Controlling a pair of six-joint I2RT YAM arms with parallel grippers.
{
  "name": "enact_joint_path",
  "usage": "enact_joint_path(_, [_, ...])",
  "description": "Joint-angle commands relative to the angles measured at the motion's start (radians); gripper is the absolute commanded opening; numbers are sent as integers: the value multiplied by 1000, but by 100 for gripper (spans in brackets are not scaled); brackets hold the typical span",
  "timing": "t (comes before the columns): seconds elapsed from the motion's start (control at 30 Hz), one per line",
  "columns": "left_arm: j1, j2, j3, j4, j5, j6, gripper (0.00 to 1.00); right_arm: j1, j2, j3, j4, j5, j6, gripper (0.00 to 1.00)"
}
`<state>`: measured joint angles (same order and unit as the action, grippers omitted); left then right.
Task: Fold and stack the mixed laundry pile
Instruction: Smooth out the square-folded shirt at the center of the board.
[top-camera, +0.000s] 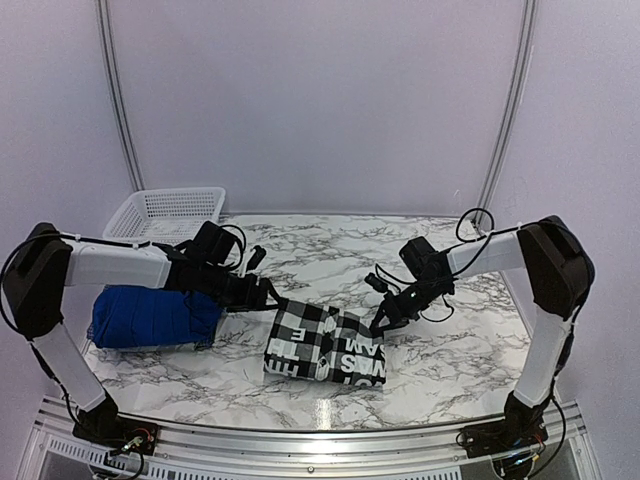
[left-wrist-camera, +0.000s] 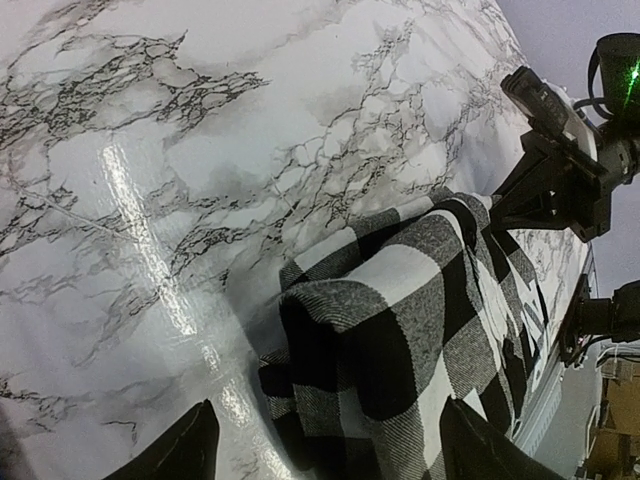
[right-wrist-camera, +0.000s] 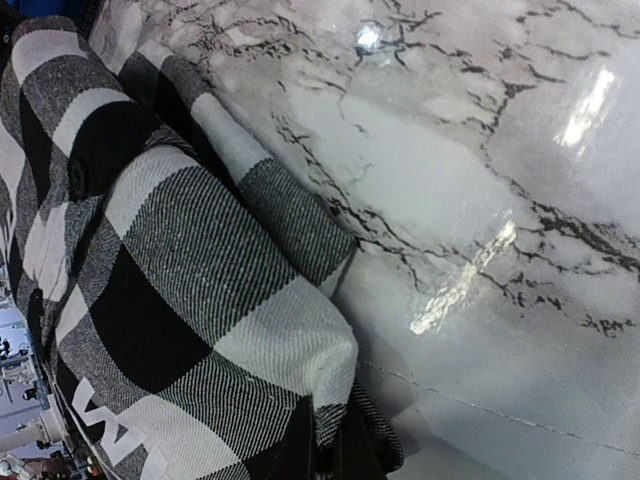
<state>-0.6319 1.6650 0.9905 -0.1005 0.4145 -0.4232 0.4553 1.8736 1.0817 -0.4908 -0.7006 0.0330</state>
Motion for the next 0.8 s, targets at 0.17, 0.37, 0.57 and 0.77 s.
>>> enact_joint_path(0.17, [-13,107,23,195,91,-80,77,-1,31,-23,63,30,28,0])
enact_joint_path(0.37, [-18,150,47,271,192,-99,33,-1,-17,5,46,27,43,0])
enact_joint_path(0.57, [-22,41,15,279,205,-73,0,-6,-148,12,-1,19,56,0])
enact_joint_path(0.77, [-27,-15,4,273,196,-39,0,-57,-235,-25,-35,23,48,0])
